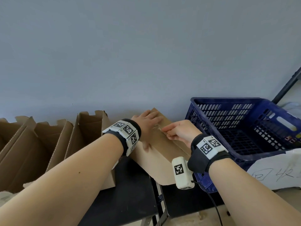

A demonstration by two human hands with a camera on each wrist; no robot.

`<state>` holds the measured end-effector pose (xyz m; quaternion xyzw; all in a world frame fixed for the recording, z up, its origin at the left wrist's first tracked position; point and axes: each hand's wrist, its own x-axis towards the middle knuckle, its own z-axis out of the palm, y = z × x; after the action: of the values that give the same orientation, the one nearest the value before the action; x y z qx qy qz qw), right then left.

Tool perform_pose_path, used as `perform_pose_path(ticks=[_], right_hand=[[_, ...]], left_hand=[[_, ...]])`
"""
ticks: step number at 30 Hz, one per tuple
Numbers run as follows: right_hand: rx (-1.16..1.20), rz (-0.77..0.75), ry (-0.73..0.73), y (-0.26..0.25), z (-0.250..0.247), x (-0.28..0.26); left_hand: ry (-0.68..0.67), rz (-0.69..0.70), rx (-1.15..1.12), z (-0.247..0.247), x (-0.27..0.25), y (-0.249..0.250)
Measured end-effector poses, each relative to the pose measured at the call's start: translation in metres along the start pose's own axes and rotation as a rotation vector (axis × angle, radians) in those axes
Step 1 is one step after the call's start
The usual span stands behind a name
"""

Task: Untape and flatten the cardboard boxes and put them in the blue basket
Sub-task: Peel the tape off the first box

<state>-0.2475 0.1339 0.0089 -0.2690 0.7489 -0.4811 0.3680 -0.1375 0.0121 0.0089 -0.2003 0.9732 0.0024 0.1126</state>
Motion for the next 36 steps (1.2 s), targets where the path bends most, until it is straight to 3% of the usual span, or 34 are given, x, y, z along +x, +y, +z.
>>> perform_pose_path(ticks=[6,15,21,28,36], right_hand=[[-0.115,-0.045,-0.025,-0.001,-0.013,-0.008],[-0.172,-0.072,0.05,0.005,-0.028,-0.023],[-0.323,-0.022,0.259,0.023,-0.028,-0.015],[-0.374,0.03,0.263,0.035,-0.024,-0.01],[-0.363,0.007,0.329,0.038,-0.037,-0.016]], left_hand=[[-0.039,0.062,0.279,-0.014,0.014,0.01],[-0.154,0.106,0.243,-0.016,0.023,0.034],[-0.201,0.09,0.215,0.013,0.025,0.026],[-0.177,0.13,0.018,0.02,0.033,0.041],[-0.094,0.153,-0.053,0.036,0.036,0.044]])
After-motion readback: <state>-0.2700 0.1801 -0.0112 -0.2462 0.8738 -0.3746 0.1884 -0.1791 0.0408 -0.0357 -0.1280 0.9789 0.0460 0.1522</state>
